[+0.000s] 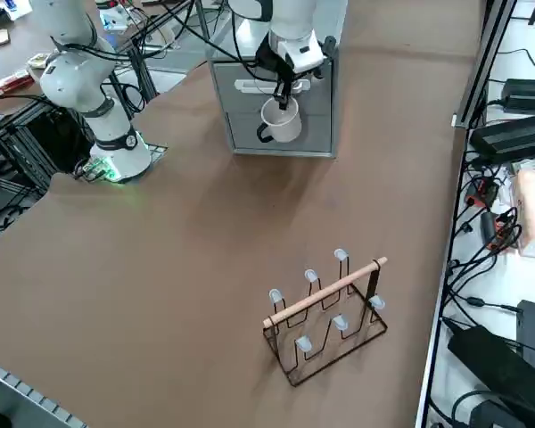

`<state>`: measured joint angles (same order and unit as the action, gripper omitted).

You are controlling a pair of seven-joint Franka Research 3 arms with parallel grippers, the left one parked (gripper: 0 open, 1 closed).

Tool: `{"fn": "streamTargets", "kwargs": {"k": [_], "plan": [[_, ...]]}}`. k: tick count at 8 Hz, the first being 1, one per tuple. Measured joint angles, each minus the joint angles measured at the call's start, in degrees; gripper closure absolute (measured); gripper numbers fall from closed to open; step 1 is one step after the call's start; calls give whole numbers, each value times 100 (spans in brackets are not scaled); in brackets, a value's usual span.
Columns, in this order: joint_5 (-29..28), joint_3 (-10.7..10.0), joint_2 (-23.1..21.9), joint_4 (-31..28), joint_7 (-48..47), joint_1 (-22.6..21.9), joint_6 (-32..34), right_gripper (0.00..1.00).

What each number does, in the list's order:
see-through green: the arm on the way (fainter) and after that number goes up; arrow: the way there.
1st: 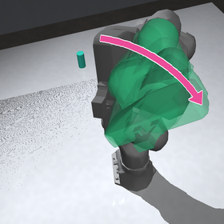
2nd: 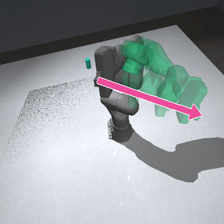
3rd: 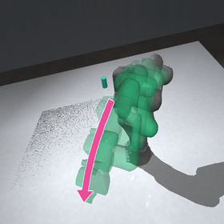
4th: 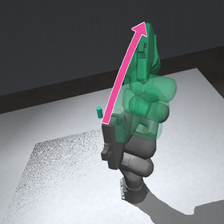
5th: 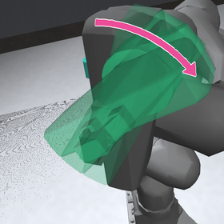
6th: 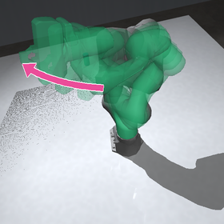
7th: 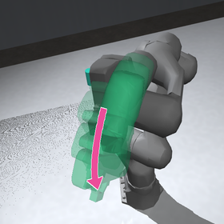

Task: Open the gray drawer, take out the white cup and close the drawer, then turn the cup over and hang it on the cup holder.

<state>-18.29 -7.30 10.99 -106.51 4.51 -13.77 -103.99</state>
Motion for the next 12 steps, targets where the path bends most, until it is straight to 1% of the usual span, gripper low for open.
{"fn": "streamTargets", "kwargs": {"k": [2, 5, 6, 7, 8, 9, 12], "plan": [[-19, 0, 0, -2, -122, -93, 0, 95], [-20, -14, -1, 2, -203, -110, 1, 95], [-10, -28, -5, 53, -204, -111, -5, 95], [126, -62, -9, 227, -209, -98, 11, 95], [314, -124, -14, 457, -231, -25, 63, 95], [492, -176, -19, 655, -232, 144, 142, 95], [1049, -212, -62, 944, -231, 788, 438, 95]]}}
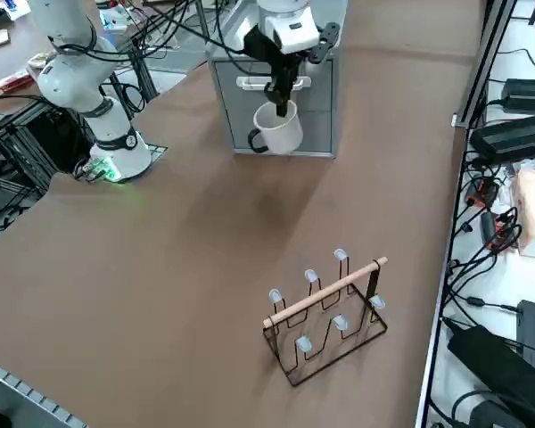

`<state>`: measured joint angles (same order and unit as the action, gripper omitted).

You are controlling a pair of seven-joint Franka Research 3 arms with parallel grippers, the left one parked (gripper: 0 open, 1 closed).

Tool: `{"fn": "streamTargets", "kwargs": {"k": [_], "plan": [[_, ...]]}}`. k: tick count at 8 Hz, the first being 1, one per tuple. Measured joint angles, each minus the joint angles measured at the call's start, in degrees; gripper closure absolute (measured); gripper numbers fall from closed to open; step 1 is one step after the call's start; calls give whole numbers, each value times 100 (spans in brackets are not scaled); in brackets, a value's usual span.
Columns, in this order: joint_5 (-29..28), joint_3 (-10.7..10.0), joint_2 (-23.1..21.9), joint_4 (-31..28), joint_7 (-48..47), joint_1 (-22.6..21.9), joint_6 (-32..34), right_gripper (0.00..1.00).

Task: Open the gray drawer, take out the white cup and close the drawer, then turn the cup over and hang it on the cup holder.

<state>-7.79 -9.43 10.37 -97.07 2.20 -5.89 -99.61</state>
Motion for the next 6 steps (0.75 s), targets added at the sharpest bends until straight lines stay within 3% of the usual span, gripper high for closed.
{"fn": "streamTargets", "kwargs": {"k": [3, 6], "plan": [[485, -1, -44, -30, -280, 195, 277, 95], [873, 22, 66, -415, -501, 197, 8, 95]]}}
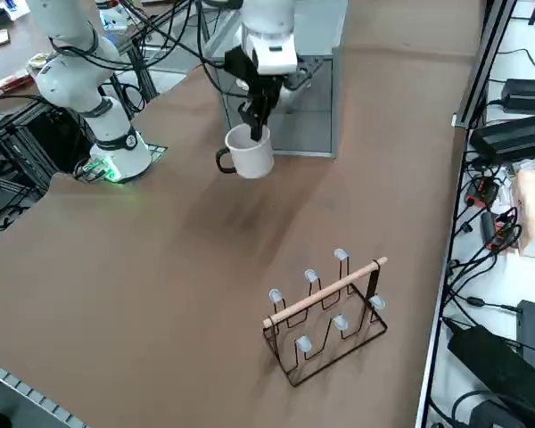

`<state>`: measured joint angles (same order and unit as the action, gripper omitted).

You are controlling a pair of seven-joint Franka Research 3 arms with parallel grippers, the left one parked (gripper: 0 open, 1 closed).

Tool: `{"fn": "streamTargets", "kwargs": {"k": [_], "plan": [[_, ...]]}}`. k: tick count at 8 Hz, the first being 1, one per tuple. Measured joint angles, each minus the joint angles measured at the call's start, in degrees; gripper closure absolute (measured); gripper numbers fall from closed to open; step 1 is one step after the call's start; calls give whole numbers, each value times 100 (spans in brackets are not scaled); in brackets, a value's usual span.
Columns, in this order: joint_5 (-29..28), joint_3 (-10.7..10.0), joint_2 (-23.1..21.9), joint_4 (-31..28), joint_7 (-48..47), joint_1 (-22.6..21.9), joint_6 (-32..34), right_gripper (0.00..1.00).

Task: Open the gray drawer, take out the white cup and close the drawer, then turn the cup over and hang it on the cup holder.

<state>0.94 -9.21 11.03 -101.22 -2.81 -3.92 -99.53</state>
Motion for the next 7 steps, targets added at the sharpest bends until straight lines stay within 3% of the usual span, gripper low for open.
{"fn": "streamTargets", "kwargs": {"k": [7], "plan": [[166, 40, 143, -1559, 207, -35, -1459, 95]]}}
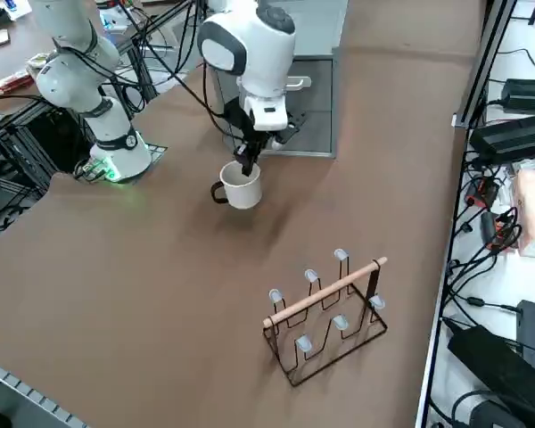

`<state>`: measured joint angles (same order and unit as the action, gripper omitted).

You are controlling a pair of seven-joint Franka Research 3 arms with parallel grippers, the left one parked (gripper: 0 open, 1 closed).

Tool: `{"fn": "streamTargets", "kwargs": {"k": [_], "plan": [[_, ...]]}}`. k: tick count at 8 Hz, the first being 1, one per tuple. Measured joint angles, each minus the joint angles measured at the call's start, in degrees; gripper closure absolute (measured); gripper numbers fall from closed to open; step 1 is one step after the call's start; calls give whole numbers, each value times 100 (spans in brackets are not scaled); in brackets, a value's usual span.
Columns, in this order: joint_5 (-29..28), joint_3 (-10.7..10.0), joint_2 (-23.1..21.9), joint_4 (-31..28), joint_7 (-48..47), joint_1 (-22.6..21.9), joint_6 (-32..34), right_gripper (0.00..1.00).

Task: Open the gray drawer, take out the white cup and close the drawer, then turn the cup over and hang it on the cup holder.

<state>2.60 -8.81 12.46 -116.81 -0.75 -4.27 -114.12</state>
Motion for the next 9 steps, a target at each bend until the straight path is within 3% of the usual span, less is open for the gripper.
{"fn": "streamTargets", "kwargs": {"k": [2, 5, 9], "plan": [[87, -18, 2, -547, 1086, 39, -626, 95], [196, -51, -15, -704, 2592, 160, -722, 95], [568, -50, -19, -1210, 2869, 181, -1518, 95]]}}
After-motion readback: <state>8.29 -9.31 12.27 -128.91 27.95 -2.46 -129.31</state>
